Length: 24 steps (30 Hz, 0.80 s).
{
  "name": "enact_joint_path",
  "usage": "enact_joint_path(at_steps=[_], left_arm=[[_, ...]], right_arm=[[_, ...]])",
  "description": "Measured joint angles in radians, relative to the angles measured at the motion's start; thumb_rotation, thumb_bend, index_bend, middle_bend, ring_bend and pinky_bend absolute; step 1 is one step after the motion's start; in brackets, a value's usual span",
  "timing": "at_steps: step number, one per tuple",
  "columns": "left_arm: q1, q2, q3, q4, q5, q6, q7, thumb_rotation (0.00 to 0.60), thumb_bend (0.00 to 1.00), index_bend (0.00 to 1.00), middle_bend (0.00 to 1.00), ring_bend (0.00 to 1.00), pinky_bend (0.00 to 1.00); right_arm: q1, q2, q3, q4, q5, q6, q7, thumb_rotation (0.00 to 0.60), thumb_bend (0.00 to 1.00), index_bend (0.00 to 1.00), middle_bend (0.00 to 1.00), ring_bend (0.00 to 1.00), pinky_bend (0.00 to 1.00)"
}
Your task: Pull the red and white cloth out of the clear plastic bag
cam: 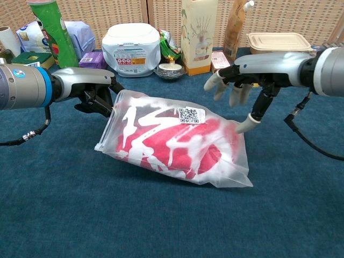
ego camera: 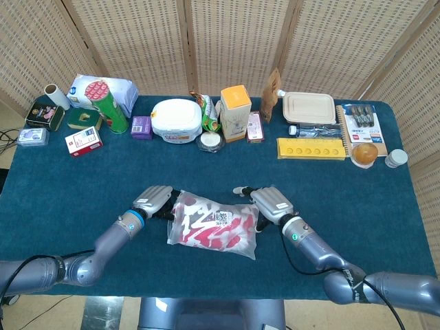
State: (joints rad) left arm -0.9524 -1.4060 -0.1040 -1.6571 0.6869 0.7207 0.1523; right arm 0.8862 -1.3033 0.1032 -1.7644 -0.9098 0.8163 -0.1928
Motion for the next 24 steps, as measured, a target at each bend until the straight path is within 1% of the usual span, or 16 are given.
enact_joint_path(at_steps=[4,7,10,15,17,18,20,22,24], left_arm=[[-0.023,0.003,0.014,-0.002,-0.053,-0.011,0.031,0.600,0.49,0.78,1.00,0.96,0.91],[-0.039,0.004,0.026,-0.003,-0.089,-0.016,0.052,0.600,0.48,0.78,1.00,0.96,0.91],[-0.057,0.001,0.037,-0.003,-0.126,-0.015,0.073,0.600,0.48,0.78,1.00,0.96,0.91],[-0.075,0.000,0.048,-0.011,-0.166,-0.008,0.093,0.600,0.48,0.78,1.00,0.96,0.91],[-0.081,0.003,0.054,-0.016,-0.182,-0.007,0.100,0.600,0.48,0.78,1.00,0.96,0.91],[-0.083,0.005,0.055,-0.018,-0.188,-0.006,0.102,0.600,0.48,0.78,1.00,0.96,0.91],[-0.088,0.007,0.060,-0.023,-0.202,-0.004,0.106,0.600,0.48,0.78,1.00,0.96,0.91],[-0.090,0.011,0.065,-0.028,-0.213,-0.001,0.108,0.600,0.48,0.78,1.00,0.96,0.91],[-0.091,0.014,0.068,-0.032,-0.221,0.001,0.109,0.600,0.47,0.78,1.00,0.96,0.91]], right_arm=[[-0.011,0.029,-0.020,-0.023,0.021,0.018,-0.039,0.600,0.18,0.16,0.28,0.43,0.39],[-0.017,0.056,-0.045,-0.049,0.048,0.026,-0.081,0.600,0.18,0.19,0.32,0.48,0.43],[-0.022,0.076,-0.071,-0.080,0.067,0.028,-0.115,0.600,0.18,0.21,0.34,0.51,0.45],[-0.031,0.083,-0.093,-0.102,0.034,0.030,-0.138,0.600,0.18,0.26,0.38,0.57,0.51],[-0.036,0.084,-0.100,-0.110,0.017,0.031,-0.142,0.600,0.18,0.28,0.42,0.62,0.56],[-0.041,0.084,-0.104,-0.114,0.008,0.035,-0.145,0.600,0.17,0.29,0.44,0.66,0.60],[-0.049,0.083,-0.106,-0.116,-0.004,0.044,-0.147,0.600,0.16,0.33,0.51,0.75,0.67],[-0.060,0.082,-0.110,-0.119,-0.016,0.057,-0.147,0.600,0.15,0.38,0.60,0.85,0.75],[-0.069,0.083,-0.112,-0.121,-0.031,0.063,-0.144,0.600,0.14,0.40,0.65,0.90,0.79]])
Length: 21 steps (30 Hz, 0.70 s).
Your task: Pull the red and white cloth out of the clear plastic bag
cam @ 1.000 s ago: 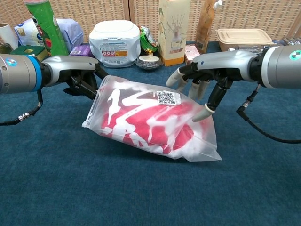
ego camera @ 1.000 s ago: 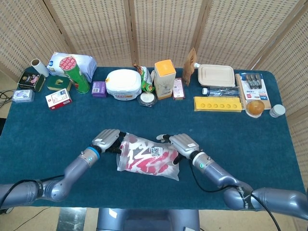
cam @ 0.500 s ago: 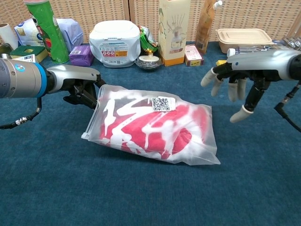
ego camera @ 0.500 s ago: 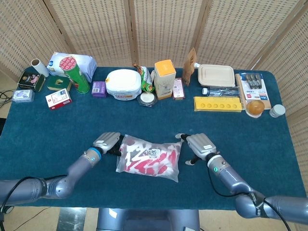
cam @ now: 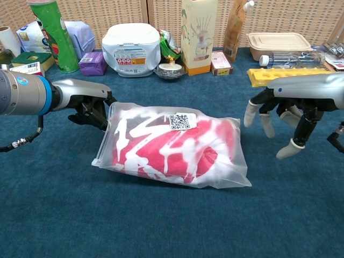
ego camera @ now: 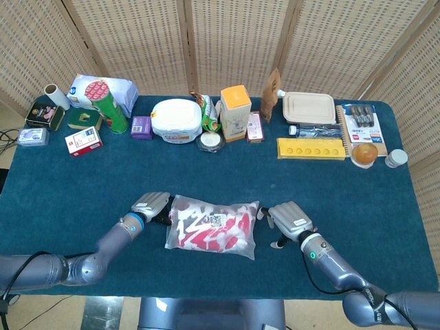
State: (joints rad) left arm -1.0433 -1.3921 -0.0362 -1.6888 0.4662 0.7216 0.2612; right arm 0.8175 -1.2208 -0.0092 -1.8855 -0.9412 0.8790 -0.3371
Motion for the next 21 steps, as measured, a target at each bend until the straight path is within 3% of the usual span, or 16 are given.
enact_joint_path(at_steps=[12,21], left_arm=[[-0.017,0.026,0.020,-0.031,-0.114,-0.038,-0.021,0.600,0.46,0.78,1.00,0.96,0.91],[-0.050,0.064,0.037,-0.091,-0.253,-0.082,-0.068,0.600,0.45,0.78,1.00,0.96,0.91]], right_arm=[[-0.034,-0.015,-0.026,-0.020,-0.072,0.009,-0.024,0.600,0.13,0.40,0.68,0.93,0.83],[-0.039,-0.025,-0.027,-0.041,-0.029,0.033,-0.083,0.600,0.13,0.38,0.69,0.98,0.89]])
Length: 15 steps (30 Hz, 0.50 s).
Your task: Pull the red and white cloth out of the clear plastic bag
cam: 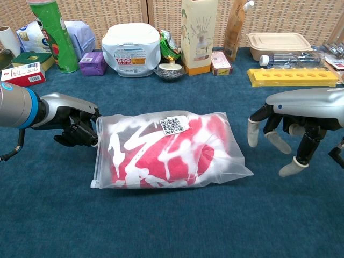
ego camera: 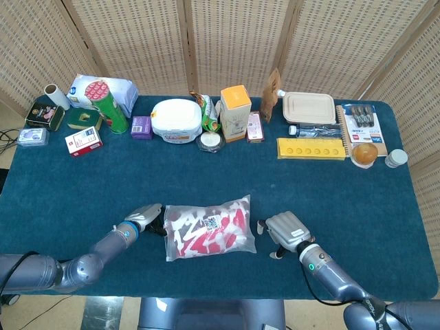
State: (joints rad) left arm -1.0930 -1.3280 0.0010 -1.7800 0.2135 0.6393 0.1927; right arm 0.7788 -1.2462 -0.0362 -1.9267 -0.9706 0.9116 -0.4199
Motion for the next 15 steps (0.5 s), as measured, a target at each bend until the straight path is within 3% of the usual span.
enact_joint_path(at_steps=[6,15], left_arm=[[-0.031,-0.003,-0.003,-0.022,-0.078,-0.031,-0.050,0.600,0.44,0.78,1.00,0.96,0.91],[-0.057,-0.039,-0.040,-0.005,-0.093,-0.013,-0.097,0.600,0.44,0.78,1.00,0.96,0.91]], right_arm=[[0.003,-0.032,0.010,-0.008,0.050,0.037,-0.057,0.600,0.13,0.38,0.69,1.00,0.91],[0.026,-0.076,0.027,-0.027,0.153,0.078,-0.145,0.598,0.13,0.38,0.69,1.00,0.92]])
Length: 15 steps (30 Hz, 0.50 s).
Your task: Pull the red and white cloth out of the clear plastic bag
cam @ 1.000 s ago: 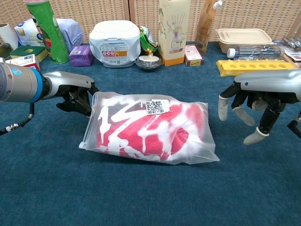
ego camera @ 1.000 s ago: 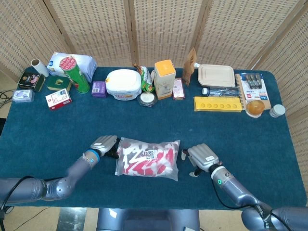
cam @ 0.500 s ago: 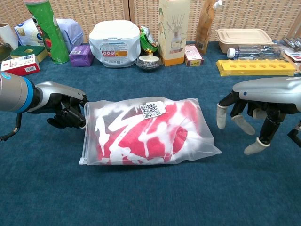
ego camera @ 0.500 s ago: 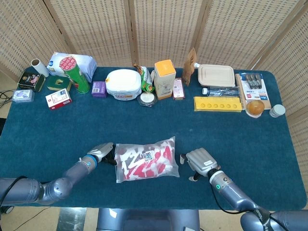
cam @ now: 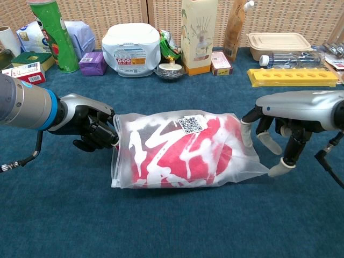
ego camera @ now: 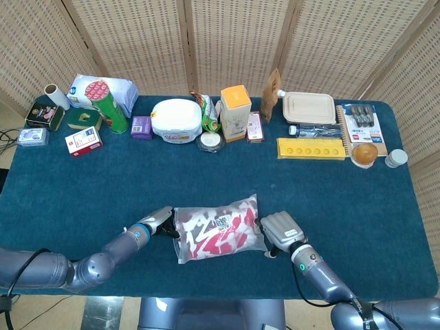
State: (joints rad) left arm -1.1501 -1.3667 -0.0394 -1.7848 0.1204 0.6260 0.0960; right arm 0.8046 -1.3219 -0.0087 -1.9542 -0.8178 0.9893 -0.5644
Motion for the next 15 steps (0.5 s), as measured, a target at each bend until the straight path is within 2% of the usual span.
enact_joint_path(at_steps=[6,15], left_arm=[[-0.009,-0.011,-0.008,0.006,-0.013,0.000,-0.019,0.600,0.44,0.78,1.00,0.96,0.91],[-0.023,-0.026,-0.009,0.010,-0.051,-0.020,-0.051,0.600,0.44,0.78,1.00,0.96,0.91]], right_arm=[[0.009,-0.027,0.006,0.004,0.046,0.034,-0.038,0.600,0.14,0.39,0.71,1.00,0.95],[0.021,-0.109,0.019,0.025,0.107,0.103,-0.122,0.600,0.14,0.47,0.79,1.00,1.00]])
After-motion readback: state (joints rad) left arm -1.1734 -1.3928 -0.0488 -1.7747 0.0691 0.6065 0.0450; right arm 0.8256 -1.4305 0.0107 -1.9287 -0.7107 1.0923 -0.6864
